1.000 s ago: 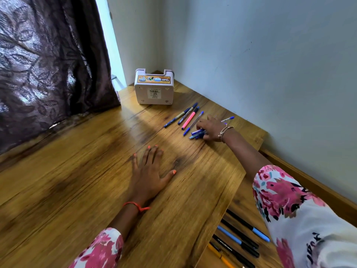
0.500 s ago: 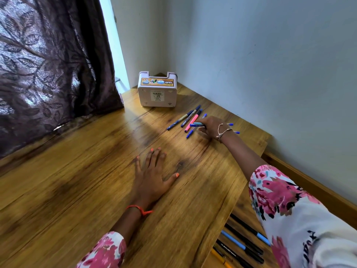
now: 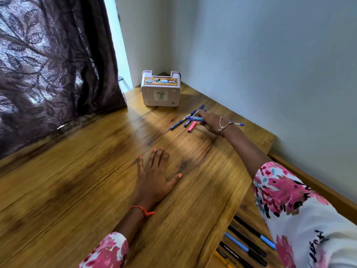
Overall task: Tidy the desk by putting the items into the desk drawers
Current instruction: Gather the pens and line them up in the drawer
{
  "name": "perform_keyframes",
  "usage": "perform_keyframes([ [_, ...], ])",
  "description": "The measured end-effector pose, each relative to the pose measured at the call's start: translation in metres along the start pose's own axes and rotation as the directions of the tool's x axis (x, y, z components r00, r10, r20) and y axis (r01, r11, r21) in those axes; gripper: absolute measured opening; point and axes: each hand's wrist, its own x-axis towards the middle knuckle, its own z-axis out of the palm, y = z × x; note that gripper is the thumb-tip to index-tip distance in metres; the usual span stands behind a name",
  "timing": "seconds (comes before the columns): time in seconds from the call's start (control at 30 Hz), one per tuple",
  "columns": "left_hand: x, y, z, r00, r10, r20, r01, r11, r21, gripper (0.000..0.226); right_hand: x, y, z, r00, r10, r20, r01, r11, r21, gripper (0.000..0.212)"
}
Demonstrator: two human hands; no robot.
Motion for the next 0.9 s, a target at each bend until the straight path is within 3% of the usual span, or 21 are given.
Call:
perform_keyframes([
  [0.17,0.0,0.0,0.0,1.0,-0.002,0.003,0.002,1.0,-0.003,0.078,0.009,-0.007,-0.001,0.996,0.043,-0.078,-0.043,0.999,0.002,0.045],
  [0.33,0.0,0.0,-0.001,1.0,0.0,0.009,0.0,1.0,-0.004,0.078,0.017,-0.013,-0.002,0.997,0.053,0.049,-0.048,0.994,-0.099,0.036],
  [0.47,0.0,0.0,0.0,1.0,-0.003,0.01,0.003,1.0,-0.004,0.078,0.018,-0.012,-0.007,0.994,0.006,0.113,-0.01,0.999,0.038,0.035],
  [0.63,0.0,0.0,0.0,1.0,0.0,0.01,0.0,1.0,-0.006,0.079,0.019,-0.009,-0.009,1.0,-0.007,-0.003,0.008,0.987,0.16,0.015],
  [0.77,0.0,-0.001,0.0,1.0,-0.001,0.006,0.001,1.0,-0.011,0.078,0.031,-0.015,-0.011,0.993,-0.099,-0.058,0.107,0.981,0.162,0.019],
  [0.9,0.0,-0.001,0.001,1.0,-0.001,0.006,0.001,1.0,-0.01,0.077,0.041,-0.025,-0.014,0.992,-0.118,0.037,0.114,0.989,0.091,0.038],
])
